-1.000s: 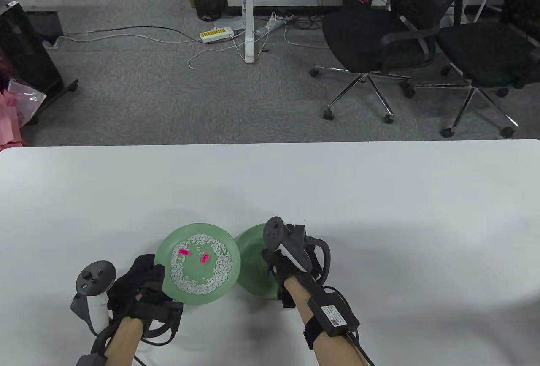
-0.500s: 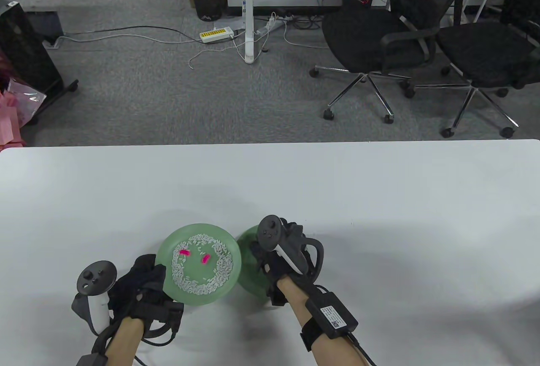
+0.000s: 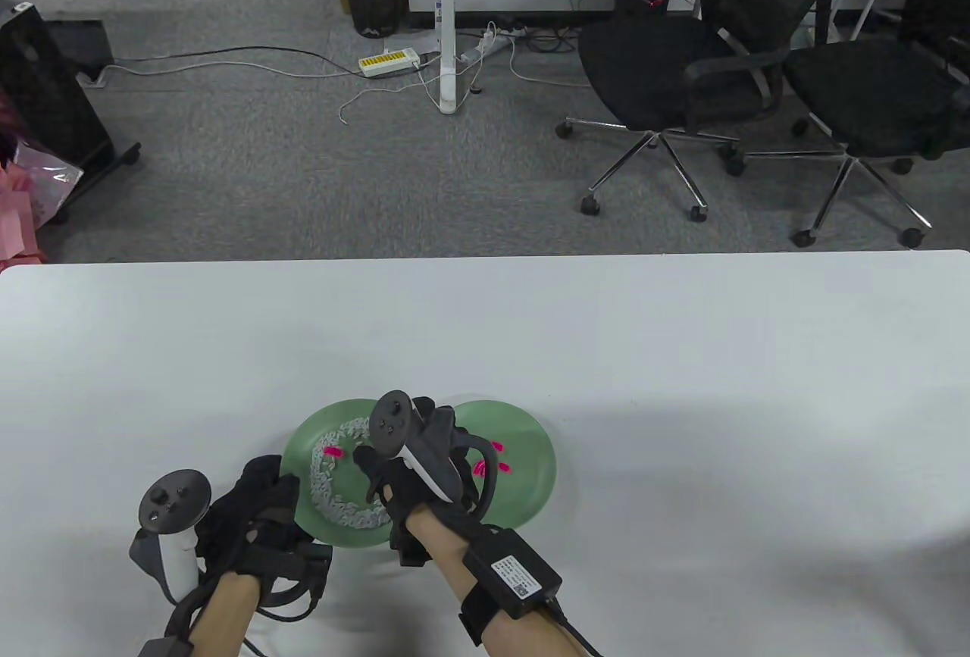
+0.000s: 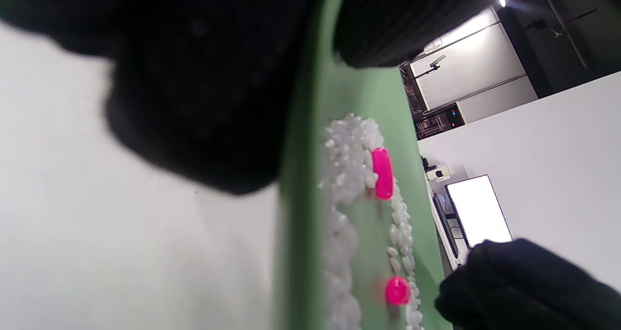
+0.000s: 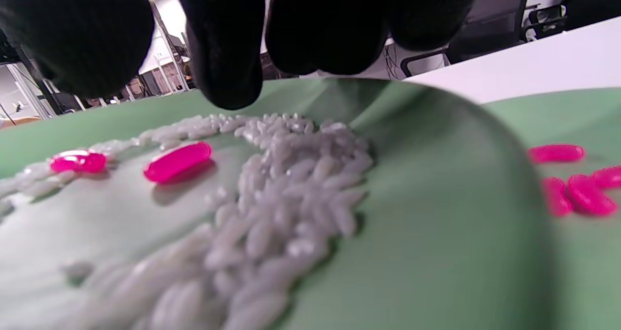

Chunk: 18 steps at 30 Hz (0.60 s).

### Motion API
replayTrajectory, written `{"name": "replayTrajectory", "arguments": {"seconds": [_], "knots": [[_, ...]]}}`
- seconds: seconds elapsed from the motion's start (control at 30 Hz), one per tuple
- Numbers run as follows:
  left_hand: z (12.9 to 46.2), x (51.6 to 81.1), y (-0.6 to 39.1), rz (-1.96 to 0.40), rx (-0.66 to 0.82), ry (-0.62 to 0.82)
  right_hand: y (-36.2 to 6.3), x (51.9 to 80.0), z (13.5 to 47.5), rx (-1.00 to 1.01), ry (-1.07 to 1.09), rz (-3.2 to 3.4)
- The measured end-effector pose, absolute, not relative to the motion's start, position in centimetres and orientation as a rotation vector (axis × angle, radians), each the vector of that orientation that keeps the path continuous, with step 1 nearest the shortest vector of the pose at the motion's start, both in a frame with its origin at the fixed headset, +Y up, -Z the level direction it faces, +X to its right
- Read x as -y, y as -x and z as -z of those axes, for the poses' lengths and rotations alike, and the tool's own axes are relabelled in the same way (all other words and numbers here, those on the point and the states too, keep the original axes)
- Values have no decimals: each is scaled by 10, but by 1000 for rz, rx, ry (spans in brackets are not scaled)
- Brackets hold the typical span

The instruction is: Pick gummy candy with hand pinch into plate

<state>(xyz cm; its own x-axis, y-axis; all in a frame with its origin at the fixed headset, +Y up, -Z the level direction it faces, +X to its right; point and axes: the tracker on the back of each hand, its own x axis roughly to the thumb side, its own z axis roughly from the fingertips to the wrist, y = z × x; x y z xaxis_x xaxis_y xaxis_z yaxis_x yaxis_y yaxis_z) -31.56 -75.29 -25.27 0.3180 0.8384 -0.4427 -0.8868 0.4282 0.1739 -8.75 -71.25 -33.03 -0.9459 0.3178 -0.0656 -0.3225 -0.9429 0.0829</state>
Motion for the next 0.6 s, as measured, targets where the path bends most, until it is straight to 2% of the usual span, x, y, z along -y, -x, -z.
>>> {"name": "replayTrajectory", "arguments": {"seconds": [0.6], "knots": [[253, 751, 317, -1160, -515, 106, 110, 718, 333, -189, -3, -3004]]}}
